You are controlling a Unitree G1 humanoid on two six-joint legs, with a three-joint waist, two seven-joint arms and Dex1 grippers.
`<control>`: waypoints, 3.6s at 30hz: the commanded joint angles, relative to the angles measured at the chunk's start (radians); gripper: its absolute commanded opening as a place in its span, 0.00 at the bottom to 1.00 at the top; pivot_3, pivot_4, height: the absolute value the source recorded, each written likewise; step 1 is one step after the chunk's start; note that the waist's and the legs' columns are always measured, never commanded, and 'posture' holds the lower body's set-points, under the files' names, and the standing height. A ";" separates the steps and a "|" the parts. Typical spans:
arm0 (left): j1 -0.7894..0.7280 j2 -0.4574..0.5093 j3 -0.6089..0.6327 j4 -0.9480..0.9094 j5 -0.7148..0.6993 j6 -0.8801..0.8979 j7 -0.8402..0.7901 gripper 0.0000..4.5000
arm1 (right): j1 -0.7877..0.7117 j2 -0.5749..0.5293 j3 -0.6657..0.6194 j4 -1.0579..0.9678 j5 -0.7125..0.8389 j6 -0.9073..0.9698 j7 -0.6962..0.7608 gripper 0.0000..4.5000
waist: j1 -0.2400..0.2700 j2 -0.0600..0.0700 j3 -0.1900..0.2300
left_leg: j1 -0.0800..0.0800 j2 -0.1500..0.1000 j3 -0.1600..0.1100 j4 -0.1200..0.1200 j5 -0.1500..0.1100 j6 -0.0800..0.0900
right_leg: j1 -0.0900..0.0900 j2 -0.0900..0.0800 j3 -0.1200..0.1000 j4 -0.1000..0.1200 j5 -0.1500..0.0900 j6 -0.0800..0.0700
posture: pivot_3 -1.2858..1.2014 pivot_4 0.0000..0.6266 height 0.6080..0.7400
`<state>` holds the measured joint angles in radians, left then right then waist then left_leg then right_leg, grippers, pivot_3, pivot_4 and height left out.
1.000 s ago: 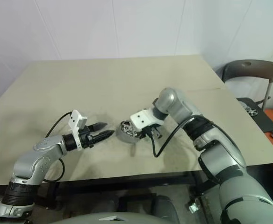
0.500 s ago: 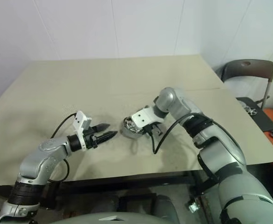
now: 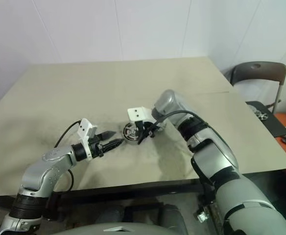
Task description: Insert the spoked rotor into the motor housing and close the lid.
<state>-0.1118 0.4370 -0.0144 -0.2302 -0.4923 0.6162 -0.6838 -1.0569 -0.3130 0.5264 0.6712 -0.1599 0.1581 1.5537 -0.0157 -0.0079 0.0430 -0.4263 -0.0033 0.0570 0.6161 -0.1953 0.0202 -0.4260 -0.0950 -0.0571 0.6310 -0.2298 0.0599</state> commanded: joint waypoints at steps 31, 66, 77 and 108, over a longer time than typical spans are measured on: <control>-0.014 -0.003 0.011 -0.054 -0.011 0.025 0.017 0.68 | 0.003 -0.124 0.050 0.075 -0.148 -0.613 -0.155 0.22 | 0.002 0.000 0.000 | 0.000 0.000 0.001 0.001 0.000 0.000 | 0.001 0.001 0.000 -0.001 0.000 0.000 | 0.52 0.00 1.00; -0.007 -0.013 0.008 -0.012 0.007 -0.005 0.015 0.68 | -0.036 -0.083 0.076 0.210 -0.265 -0.800 -0.290 0.70 | -0.001 0.000 0.000 | 0.001 0.000 0.001 0.001 0.000 0.000 | 0.001 0.001 0.000 0.000 0.000 0.000 | 0.52 0.00 1.00; -0.002 -0.010 0.008 -0.008 0.007 -0.015 0.013 0.68 | -0.023 -0.086 0.096 0.240 -0.306 -0.834 -0.326 0.52 | -0.001 0.000 0.000 | 0.001 0.000 0.001 0.001 0.000 0.000 | 0.002 0.002 0.000 0.000 0.000 0.000 | 0.52 0.00 1.00; -0.019 -0.020 -0.002 0.043 0.025 -0.042 0.002 0.68 | -0.018 -0.118 0.064 0.090 -0.202 -0.607 -0.063 0.00 | 0.003 0.001 0.000 | 0.001 0.000 0.000 0.001 0.000 0.000 | 0.003 0.000 0.000 -0.001 0.000 0.000 | 0.52 0.00 1.00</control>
<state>-0.1109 0.4223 -0.0176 -0.1739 -0.4666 0.5997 -0.6740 -1.0633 -0.4162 0.6143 0.7902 -0.3762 -0.4545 1.4839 -0.0127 -0.0072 0.0433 -0.4251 -0.0038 0.0575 0.6174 -0.1951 0.0203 -0.4236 -0.0948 -0.0569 0.6305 -0.2298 0.0598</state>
